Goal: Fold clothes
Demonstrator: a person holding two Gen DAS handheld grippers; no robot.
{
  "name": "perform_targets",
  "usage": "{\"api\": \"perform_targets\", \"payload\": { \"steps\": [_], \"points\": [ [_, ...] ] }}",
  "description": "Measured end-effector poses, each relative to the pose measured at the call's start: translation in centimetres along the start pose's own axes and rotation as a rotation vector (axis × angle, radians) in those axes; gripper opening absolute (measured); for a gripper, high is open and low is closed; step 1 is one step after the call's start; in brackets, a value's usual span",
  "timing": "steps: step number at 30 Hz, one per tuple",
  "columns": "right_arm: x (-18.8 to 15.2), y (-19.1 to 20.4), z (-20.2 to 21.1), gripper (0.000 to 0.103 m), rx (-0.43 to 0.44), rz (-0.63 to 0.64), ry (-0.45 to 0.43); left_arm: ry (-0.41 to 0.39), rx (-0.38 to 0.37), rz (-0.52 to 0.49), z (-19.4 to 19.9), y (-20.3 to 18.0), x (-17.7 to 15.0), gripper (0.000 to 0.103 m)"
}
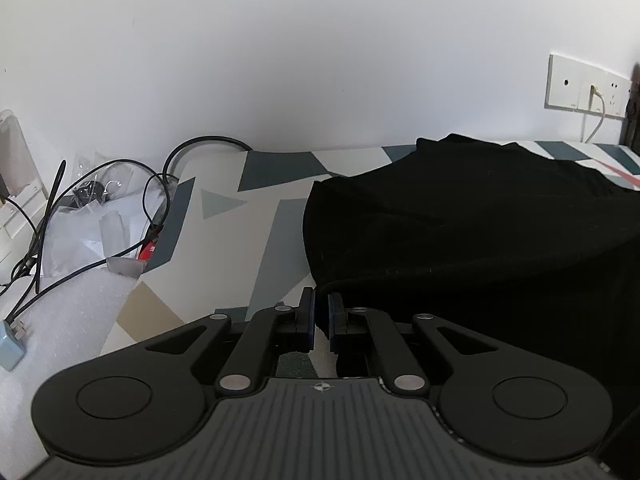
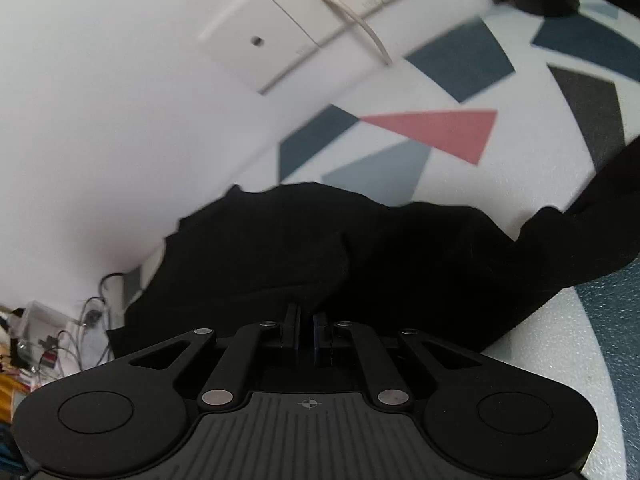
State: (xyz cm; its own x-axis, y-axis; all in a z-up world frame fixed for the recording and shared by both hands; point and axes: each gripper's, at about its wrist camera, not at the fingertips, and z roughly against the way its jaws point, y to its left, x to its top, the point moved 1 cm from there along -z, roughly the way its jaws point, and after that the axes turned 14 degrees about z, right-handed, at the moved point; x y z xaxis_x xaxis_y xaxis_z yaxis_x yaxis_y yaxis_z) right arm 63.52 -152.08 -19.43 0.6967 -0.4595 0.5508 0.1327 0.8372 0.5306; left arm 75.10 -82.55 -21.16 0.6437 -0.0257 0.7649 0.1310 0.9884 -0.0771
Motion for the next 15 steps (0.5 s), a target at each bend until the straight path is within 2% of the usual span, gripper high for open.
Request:
{"api": "perform_targets", "payload": {
  "steps": [4,6,7,8,9,10,11,15],
  "points": [
    [-0.9,0.4,-0.1,0.009,-0.076,0.075,0.082,0.037,-0.016,-0.028,-0.1,0.1,-0.4,0.007],
    [-1.3,0.5,-0.1,0.015,-0.114,0.099,0.107,0.061,-0.025,-0.063,0.0,-0.3,-0.8,0.008],
    [-1.2,0.6,0.2,0.028,-0.11,0.083,0.085,0.087,-0.027,-0.067,0.0,-0.4,-0.9,0.012],
    [-1.1,0.7,0.6,0.041,-0.107,0.066,0.062,0.112,-0.029,-0.071,0.0,-0.5,-0.9,0.031],
    [-0.9,0.8,0.9,0.045,-0.108,0.058,0.039,0.128,-0.047,-0.043,0.4,-0.4,-0.8,0.068],
    [-0.6,0.9,1.1,0.053,-0.115,0.059,0.013,0.144,-0.066,-0.015,0.8,-0.3,-0.7,0.077],
    [-0.3,0.9,1.3,0.053,-0.121,0.059,-0.013,0.159,-0.084,0.013,1.2,-0.2,-0.5,0.077],
    [1.2,1.2,0.6,0.053,-0.136,0.07,-0.081,0.054,-0.159,0.11,3.9,-0.1,1.7,0.077]
  ]
}}
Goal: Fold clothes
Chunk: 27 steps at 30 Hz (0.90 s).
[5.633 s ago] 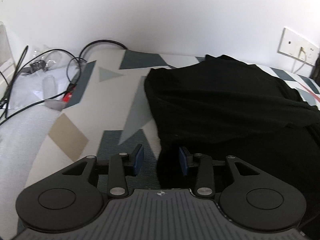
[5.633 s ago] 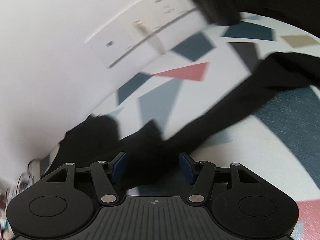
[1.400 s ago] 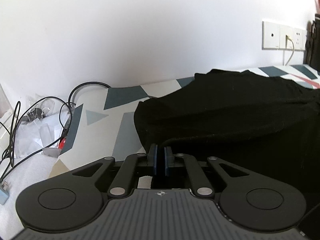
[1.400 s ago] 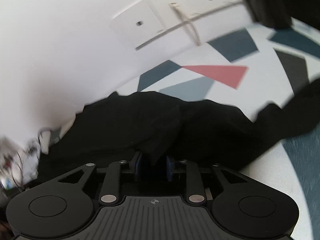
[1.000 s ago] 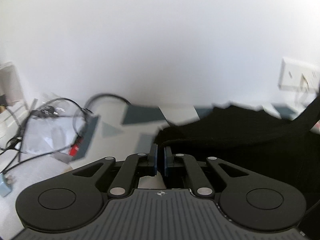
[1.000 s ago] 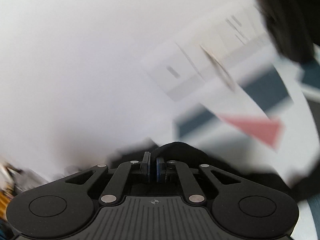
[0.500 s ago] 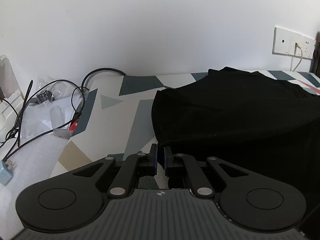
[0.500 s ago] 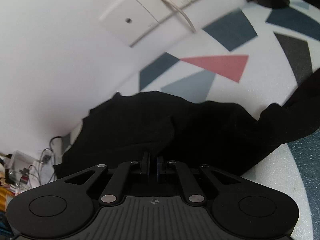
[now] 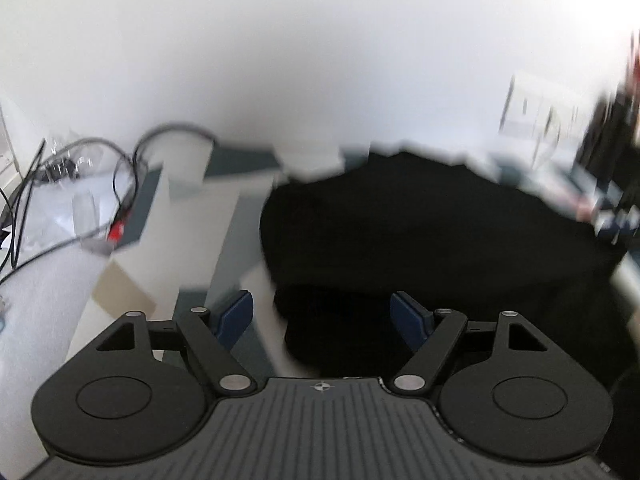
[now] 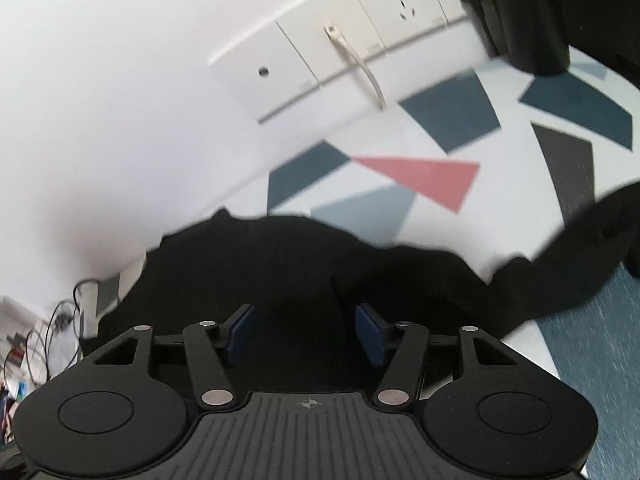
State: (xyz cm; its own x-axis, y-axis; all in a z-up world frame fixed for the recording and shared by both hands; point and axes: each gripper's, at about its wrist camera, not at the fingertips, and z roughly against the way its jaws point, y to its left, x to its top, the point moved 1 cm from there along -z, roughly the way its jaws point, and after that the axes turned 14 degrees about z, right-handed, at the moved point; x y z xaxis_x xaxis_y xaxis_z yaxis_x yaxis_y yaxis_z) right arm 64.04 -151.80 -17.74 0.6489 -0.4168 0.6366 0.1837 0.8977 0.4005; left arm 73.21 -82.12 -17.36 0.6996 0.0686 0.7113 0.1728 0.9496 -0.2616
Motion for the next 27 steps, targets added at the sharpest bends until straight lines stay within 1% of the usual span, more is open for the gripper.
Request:
{"api": "perform_targets", "payload": {
  "steps": [1,3,4,6,7,9,10,12,13,14,15,16,18,19,22,23,25,27],
  "points": [
    [0.2,0.2,-0.3,0.053,-0.008,0.006,-0.013,-0.025,-0.017,0.027,0.2,-0.1,0.8,0.077],
    [0.5,0.5,-0.9,0.053,-0.02,0.013,-0.033,-0.043,-0.023,0.08,-1.0,-0.1,2.9,0.076],
    [0.5,0.5,-1.2,0.053,-0.025,0.011,-0.04,-0.046,-0.004,0.095,-2.3,0.0,3.8,0.076],
    [0.4,0.6,-2.0,0.053,-0.036,0.007,-0.05,-0.046,0.047,0.123,-5.2,0.1,5.4,0.065],
    [0.3,0.5,-2.3,0.052,-0.042,0.005,-0.052,-0.027,0.078,0.138,-7.0,0.3,5.9,0.062],
    [0.1,0.4,-3.0,0.049,-0.055,0.003,-0.056,0.015,0.121,0.156,-10.0,0.7,6.6,0.051],
    [0.0,0.4,-3.4,0.047,-0.061,0.005,-0.054,0.024,0.134,0.146,-11.0,0.7,6.7,0.049],
    [-0.1,0.4,-4.1,0.044,-0.073,0.022,-0.043,0.031,0.147,0.121,-12.4,0.7,6.8,0.04],
    [-0.2,0.5,-4.4,0.041,-0.078,0.039,-0.036,0.027,0.146,0.11,-12.4,0.6,6.7,0.038],
    [-0.2,0.7,-4.6,0.032,-0.084,0.062,-0.027,0.023,0.144,0.098,-12.5,0.4,6.5,0.031],
    [-0.3,0.9,-4.8,0.024,-0.096,0.092,-0.016,0.019,0.142,0.087,-12.6,0.3,6.4,0.015],
    [-0.4,1.2,-4.9,0.017,-0.108,0.118,-0.012,0.005,0.136,0.084,-12.4,0.1,6.4,0.008],
    [-0.4,1.6,-5.0,0.013,-0.116,0.151,-0.011,-0.021,0.124,0.078,-12.0,-0.2,6.4,0.004],
    [-0.4,1.7,-4.9,0.01,-0.12,0.163,-0.016,-0.034,0.119,0.074,-11.8,-0.4,6.4,0.004],
    [-0.2,1.8,-4.0,0.008,-0.134,0.171,-0.071,-0.124,0.13,0.087,-10.6,-0.1,7.3,0.003],
    [0.0,1.7,-3.8,0.008,-0.138,0.163,-0.089,-0.127,0.136,0.105,-10.7,0.4,7.7,0.003],
    [0.5,1.1,-4.0,0.008,-0.137,0.132,-0.103,-0.101,0.154,0.148,-11.8,1.6,8.2,0.003],
    [0.8,0.5,-4.9,0.008,-0.133,0.102,-0.1,-0.086,0.175,0.111,-13.1,1.4,8.1,0.003]
  ]
}}
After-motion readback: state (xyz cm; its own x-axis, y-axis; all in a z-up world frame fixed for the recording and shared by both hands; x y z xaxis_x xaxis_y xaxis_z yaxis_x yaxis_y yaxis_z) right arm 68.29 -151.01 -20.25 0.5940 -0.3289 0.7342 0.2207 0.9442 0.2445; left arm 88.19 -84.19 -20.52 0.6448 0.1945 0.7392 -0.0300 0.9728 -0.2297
